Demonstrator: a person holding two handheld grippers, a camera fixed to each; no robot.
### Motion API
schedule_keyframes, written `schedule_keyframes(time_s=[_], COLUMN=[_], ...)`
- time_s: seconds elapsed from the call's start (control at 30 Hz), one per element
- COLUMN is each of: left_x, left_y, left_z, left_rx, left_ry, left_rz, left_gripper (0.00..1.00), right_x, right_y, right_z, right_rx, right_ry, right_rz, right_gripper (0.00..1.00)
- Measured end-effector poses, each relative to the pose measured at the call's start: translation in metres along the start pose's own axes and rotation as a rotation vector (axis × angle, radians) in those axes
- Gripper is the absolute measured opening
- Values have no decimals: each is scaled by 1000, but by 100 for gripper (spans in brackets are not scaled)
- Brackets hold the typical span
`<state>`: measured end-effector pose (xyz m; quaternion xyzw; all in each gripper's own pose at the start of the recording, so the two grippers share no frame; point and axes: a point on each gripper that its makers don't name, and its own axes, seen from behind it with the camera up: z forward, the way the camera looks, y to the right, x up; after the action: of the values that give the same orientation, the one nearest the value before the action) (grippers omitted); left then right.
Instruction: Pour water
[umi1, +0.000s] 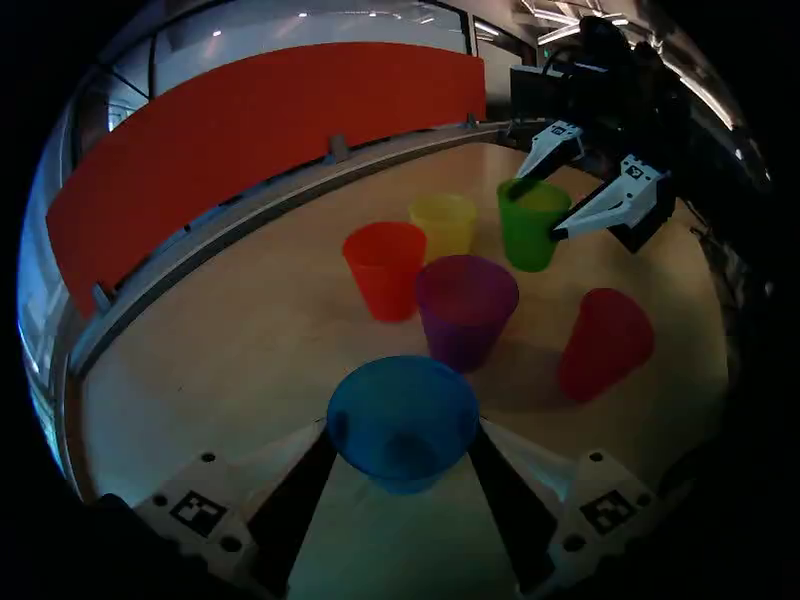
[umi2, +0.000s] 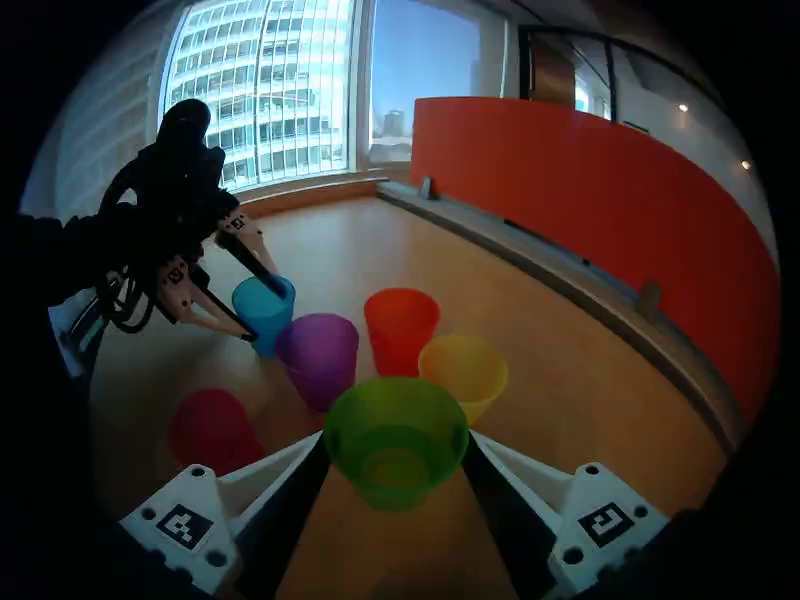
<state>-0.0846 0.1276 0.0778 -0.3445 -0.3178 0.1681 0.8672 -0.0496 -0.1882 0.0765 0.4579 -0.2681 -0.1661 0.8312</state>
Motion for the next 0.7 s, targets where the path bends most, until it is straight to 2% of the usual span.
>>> schedule_keyframes(time_s=[0.27,0.7], left_x=[-6,-24], left_y=[0,5], left_z=[-4,0], left_rx=[-7,-14], left_ry=[-1,-53], left_rz=[-27,-25], left_gripper=[87,86], right_x=[-3,-7], right_y=[0,-3], right_z=[3,7], right_rx=[0,0], right_ry=[-3,-8], right_rz=[4,9], right_gripper=[91,91])
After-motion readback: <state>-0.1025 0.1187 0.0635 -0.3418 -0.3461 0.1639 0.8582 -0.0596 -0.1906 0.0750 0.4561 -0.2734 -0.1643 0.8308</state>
